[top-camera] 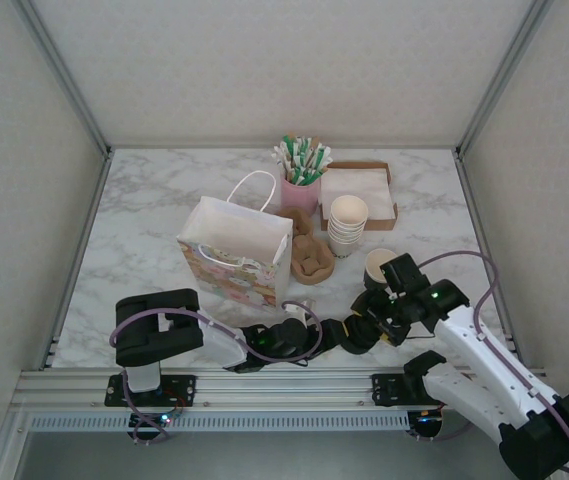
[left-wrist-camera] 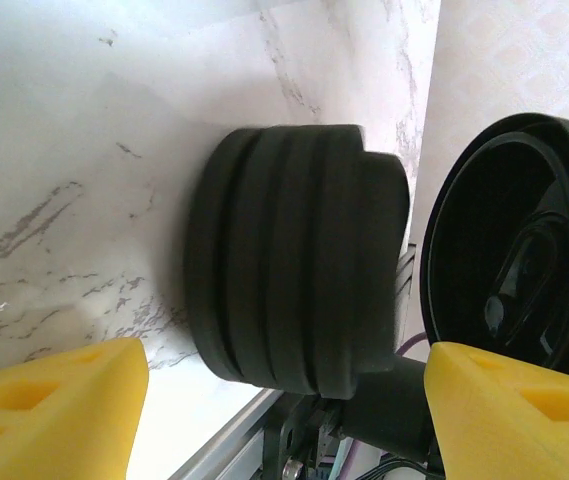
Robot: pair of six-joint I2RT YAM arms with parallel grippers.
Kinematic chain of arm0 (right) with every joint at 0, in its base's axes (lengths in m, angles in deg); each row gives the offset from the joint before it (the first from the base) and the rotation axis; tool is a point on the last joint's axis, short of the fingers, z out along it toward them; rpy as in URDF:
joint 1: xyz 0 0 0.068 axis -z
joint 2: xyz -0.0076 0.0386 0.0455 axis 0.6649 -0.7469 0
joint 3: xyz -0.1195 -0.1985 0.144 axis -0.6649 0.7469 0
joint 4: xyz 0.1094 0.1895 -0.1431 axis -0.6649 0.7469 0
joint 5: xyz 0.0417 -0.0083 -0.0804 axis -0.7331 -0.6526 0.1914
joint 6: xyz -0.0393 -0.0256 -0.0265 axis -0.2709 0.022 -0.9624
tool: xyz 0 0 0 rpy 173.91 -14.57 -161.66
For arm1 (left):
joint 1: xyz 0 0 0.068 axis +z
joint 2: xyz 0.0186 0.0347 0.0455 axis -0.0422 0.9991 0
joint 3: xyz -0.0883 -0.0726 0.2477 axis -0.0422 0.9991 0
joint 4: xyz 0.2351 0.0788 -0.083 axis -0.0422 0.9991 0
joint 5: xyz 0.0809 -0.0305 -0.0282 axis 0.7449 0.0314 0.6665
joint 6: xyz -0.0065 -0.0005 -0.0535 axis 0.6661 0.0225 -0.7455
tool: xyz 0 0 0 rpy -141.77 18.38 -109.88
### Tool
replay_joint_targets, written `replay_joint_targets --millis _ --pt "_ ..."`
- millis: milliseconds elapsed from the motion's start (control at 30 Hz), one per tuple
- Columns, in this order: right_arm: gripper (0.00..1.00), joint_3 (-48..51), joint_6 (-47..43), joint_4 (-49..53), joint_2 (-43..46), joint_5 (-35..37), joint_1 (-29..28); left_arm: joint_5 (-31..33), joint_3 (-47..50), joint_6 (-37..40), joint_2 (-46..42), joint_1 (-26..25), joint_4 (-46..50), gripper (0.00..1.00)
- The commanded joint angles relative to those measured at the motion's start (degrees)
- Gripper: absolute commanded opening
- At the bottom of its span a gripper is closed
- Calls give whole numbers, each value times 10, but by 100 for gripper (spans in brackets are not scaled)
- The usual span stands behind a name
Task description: Pack the takeout coffee
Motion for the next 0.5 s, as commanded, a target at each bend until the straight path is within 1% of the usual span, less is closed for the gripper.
replay_joint_targets --millis 0,133,300,400,467 --pt "74 -16 -26 12 -9 2 2 35 14 25 -9 5 23 74" --pt "74 -39 -51 24 -12 18 2 32 7 39 -18 4 31 74" --pt "74 -94 -103 62 -8 48 2 49 -2 69 -57 -1 83 74" --pt "74 -147 -151 101 -24 69 2 60 -18 106 -92 -6 137 74" --pt "74 -186 -180 132 -39 100 1 71 -35 134 -117 -12 184 74"
